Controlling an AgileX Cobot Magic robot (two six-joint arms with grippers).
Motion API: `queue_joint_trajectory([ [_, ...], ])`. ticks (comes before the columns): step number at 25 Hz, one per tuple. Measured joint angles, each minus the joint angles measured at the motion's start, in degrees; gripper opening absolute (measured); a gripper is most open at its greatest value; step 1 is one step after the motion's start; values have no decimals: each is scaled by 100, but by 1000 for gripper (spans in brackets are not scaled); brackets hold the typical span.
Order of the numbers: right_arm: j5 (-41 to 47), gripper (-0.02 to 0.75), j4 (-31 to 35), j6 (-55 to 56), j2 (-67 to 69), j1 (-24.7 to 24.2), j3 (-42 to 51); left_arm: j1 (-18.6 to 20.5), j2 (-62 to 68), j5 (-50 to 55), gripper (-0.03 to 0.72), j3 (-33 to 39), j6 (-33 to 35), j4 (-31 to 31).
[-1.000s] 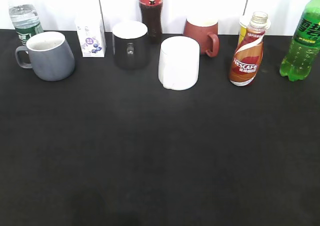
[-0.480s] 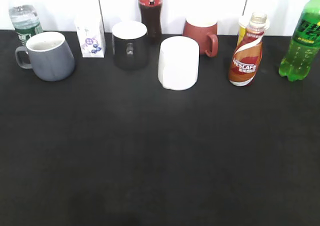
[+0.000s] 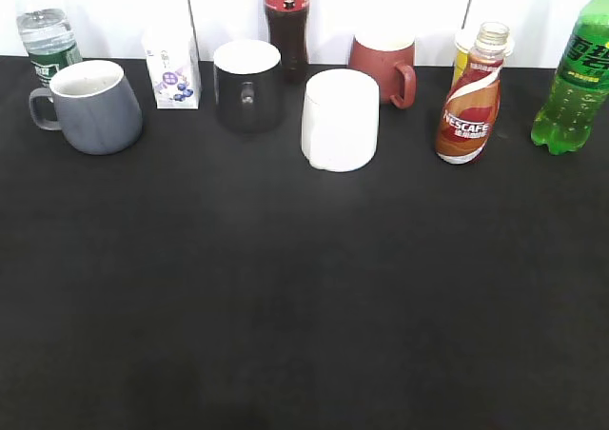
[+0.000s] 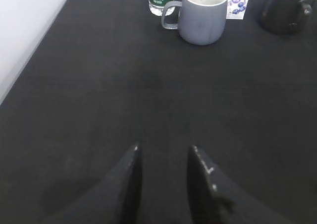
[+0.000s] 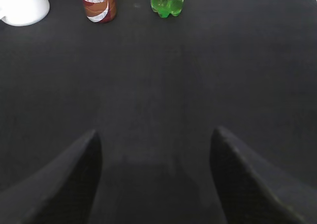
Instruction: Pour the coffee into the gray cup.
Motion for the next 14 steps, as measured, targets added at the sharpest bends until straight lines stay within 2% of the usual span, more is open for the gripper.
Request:
queue_joint_trajectory([
  [14, -6, 538, 0, 0, 0, 0, 0, 0, 0, 0, 239, 0, 0, 0],
])
